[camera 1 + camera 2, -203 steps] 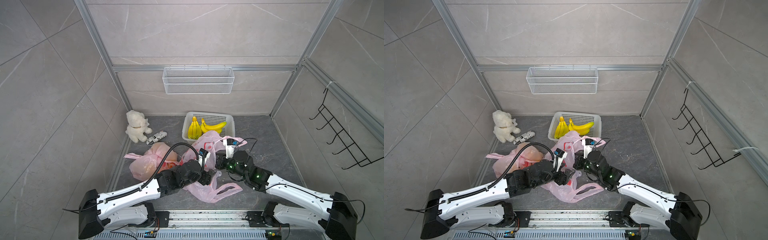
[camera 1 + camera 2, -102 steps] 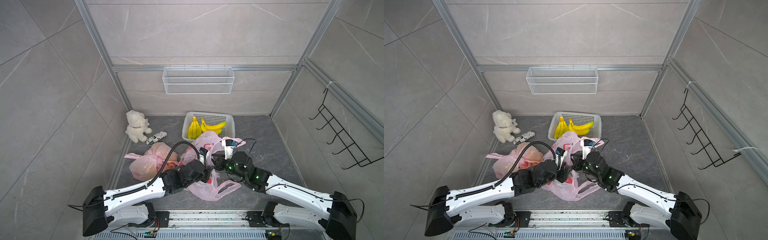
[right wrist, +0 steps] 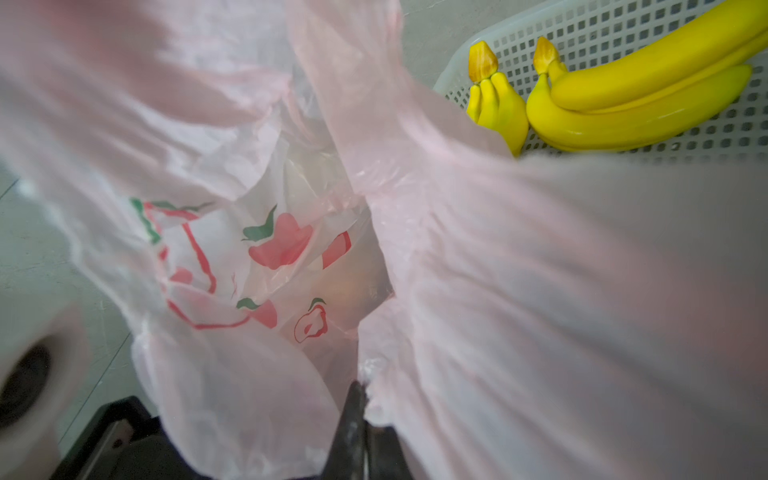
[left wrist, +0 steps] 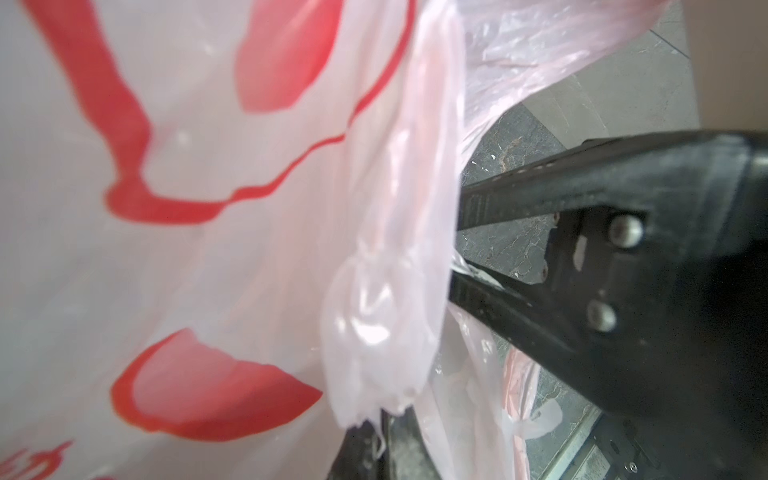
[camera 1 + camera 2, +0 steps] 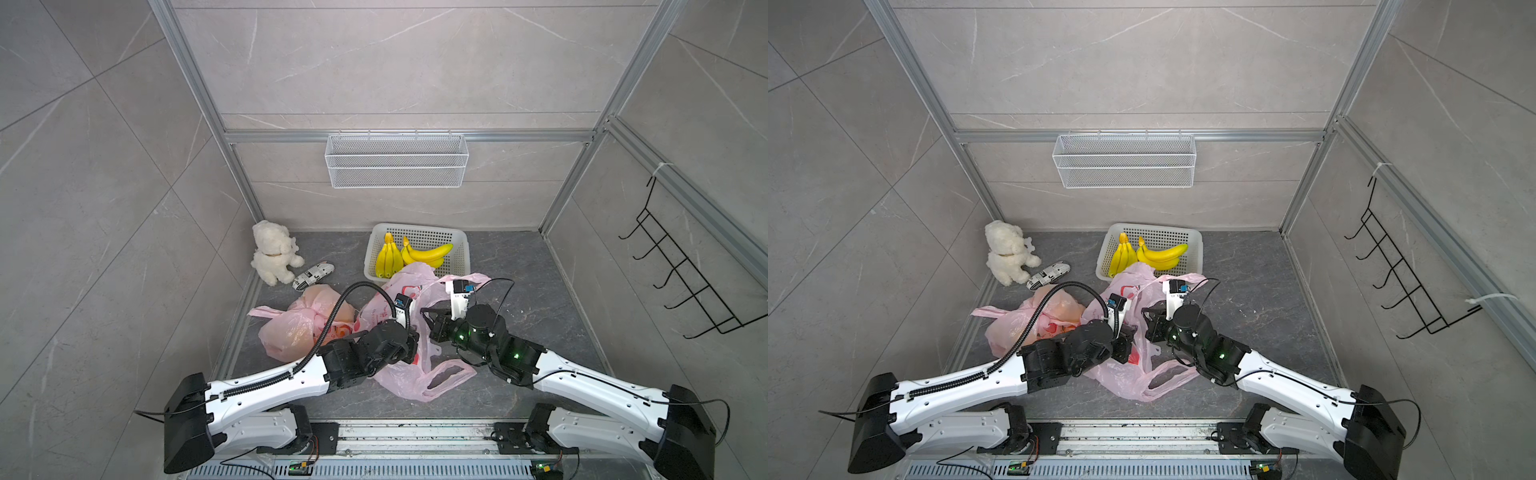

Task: Place the banana into a plastic bag & tie a knot
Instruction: Open the plastic bag at the center of the board.

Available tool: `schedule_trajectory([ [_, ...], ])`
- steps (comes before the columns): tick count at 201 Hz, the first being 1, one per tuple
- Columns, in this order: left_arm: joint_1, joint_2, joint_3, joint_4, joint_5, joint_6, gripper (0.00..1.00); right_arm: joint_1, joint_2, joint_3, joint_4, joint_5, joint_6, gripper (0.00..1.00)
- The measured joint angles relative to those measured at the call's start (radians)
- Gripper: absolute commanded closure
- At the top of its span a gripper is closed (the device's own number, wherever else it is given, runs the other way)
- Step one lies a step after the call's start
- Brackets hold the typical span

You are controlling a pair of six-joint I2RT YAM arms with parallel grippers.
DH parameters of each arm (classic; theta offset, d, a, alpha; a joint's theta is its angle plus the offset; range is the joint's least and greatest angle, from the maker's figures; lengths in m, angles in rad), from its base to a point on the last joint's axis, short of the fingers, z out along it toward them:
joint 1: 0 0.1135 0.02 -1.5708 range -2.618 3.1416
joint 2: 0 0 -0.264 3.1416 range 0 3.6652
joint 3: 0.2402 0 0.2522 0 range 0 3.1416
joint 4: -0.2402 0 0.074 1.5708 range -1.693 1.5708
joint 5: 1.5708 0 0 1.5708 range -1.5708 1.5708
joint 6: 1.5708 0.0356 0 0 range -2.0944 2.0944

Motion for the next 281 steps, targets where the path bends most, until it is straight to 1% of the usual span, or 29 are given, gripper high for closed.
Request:
schedule_trajectory([
  [36, 0.000, -0.049, -0.011, -0.013, -0.012, 0.001, 1.00, 0.001, 0.005, 0.002, -0.048, 0.058, -0.022, 1.00],
  [67, -0.001, -0.171, -0.027, -0.085, -0.062, 0.019, 1.00, -0.023, 0.069, 0.023, -0.079, 0.069, -0.061, 1.00],
  [92, -0.005, -0.288, -0.023, -0.167, -0.114, 0.049, 1.00, -0.079, 0.154, 0.063, -0.087, 0.012, -0.093, 1.00],
  [117, -0.005, -0.402, -0.009, -0.230, -0.140, 0.077, 1.00, -0.111, 0.283, 0.170, -0.091, -0.074, -0.129, 1.00],
  [135, -0.006, -0.443, 0.001, -0.248, -0.149, 0.084, 1.00, -0.109, 0.371, 0.247, -0.076, -0.140, -0.147, 1.00],
  [147, -0.006, -0.451, 0.004, -0.248, -0.150, 0.084, 1.00, -0.108, 0.402, 0.276, -0.076, -0.166, -0.155, 1.00],
  [156, -0.006, -0.442, 0.004, -0.246, -0.149, 0.083, 1.00, -0.108, 0.419, 0.295, -0.077, -0.176, -0.163, 0.90],
  [161, -0.006, -0.431, 0.004, -0.245, -0.148, 0.082, 1.00, -0.108, 0.423, 0.300, -0.078, -0.181, -0.164, 0.82],
  [162, -0.006, -0.430, 0.004, -0.245, -0.148, 0.082, 1.00, -0.108, 0.423, 0.301, -0.078, -0.182, -0.166, 0.79],
  [166, -0.006, -0.419, 0.004, -0.242, -0.147, 0.082, 1.00, -0.108, 0.423, 0.303, -0.080, -0.182, -0.171, 0.71],
  [173, -0.006, -0.398, 0.004, -0.238, -0.147, 0.079, 1.00, -0.108, 0.421, 0.303, -0.084, -0.182, -0.183, 0.61],
  [186, -0.006, -0.349, 0.004, -0.234, -0.148, 0.074, 1.00, -0.109, 0.407, 0.303, -0.103, -0.179, -0.203, 0.45],
  [201, -0.006, -0.286, 0.004, -0.227, -0.148, 0.067, 1.00, -0.117, 0.370, 0.298, -0.139, -0.177, -0.217, 0.32],
  [215, -0.005, -0.230, 0.004, -0.225, -0.148, 0.060, 1.00, -0.138, 0.319, 0.286, -0.170, -0.180, -0.233, 0.24],
  [236, 0.013, -0.185, 0.010, -0.225, -0.145, 0.051, 1.00, -0.200, 0.216, 0.248, -0.208, -0.192, -0.235, 0.16],
  [260, 0.067, -0.180, 0.016, -0.210, -0.124, 0.035, 1.00, -0.273, 0.122, 0.214, -0.249, -0.205, -0.232, 0.14],
  [272, 0.091, -0.180, 0.017, -0.200, -0.110, 0.026, 1.00, -0.298, 0.103, 0.211, -0.262, -0.214, -0.229, 0.14],
  [281, 0.106, -0.179, 0.017, -0.190, -0.093, 0.023, 1.00, -0.311, 0.100, 0.211, -0.264, -0.225, -0.230, 0.15],
])
